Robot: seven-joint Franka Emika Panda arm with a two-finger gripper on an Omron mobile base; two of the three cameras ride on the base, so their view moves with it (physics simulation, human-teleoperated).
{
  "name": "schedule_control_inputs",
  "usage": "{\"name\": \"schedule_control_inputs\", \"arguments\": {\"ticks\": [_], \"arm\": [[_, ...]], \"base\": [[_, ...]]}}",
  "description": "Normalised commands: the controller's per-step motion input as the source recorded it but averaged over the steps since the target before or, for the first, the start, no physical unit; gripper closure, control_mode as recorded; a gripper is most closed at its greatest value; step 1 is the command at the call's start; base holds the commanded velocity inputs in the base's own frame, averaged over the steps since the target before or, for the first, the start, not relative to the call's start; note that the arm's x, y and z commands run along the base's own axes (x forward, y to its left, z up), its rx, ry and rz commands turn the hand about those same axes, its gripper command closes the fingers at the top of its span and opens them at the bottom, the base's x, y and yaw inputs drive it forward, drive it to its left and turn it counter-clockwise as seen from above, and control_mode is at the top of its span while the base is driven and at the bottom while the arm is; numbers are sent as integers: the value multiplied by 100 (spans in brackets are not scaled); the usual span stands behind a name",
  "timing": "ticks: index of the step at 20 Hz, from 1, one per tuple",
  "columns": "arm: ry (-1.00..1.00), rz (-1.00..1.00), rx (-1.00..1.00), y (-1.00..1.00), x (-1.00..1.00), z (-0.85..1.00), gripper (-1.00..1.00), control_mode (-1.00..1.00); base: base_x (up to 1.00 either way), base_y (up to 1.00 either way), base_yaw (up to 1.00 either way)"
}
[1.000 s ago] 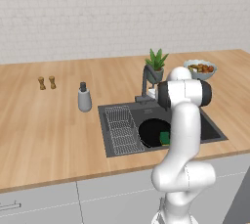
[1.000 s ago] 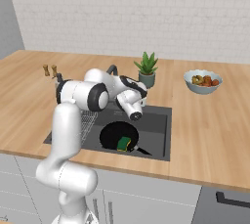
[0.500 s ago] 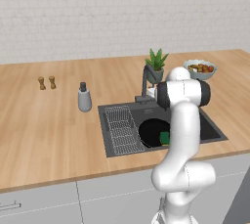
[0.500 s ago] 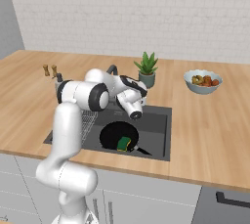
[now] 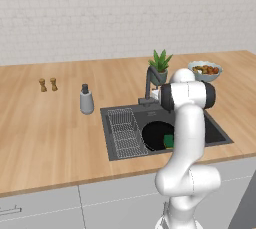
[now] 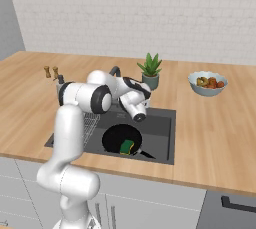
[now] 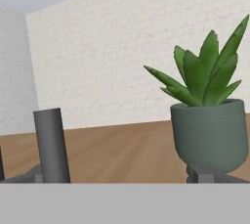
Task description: Pick the pan and sponge and place them into the sink. Then turn on the water.
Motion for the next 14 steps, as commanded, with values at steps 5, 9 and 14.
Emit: {"name": "schedule_control_inputs", "arguments": {"ticks": [5, 9, 14], "arm": [[2, 0, 0, -66, 0, 0, -100, -100], [3, 0, 1, -79, 0, 0, -100, -100], [6, 0, 3, -83, 0, 0, -100, -100]], "base": [[0, 0, 0], [0, 0, 0], [0, 0, 0]]}}
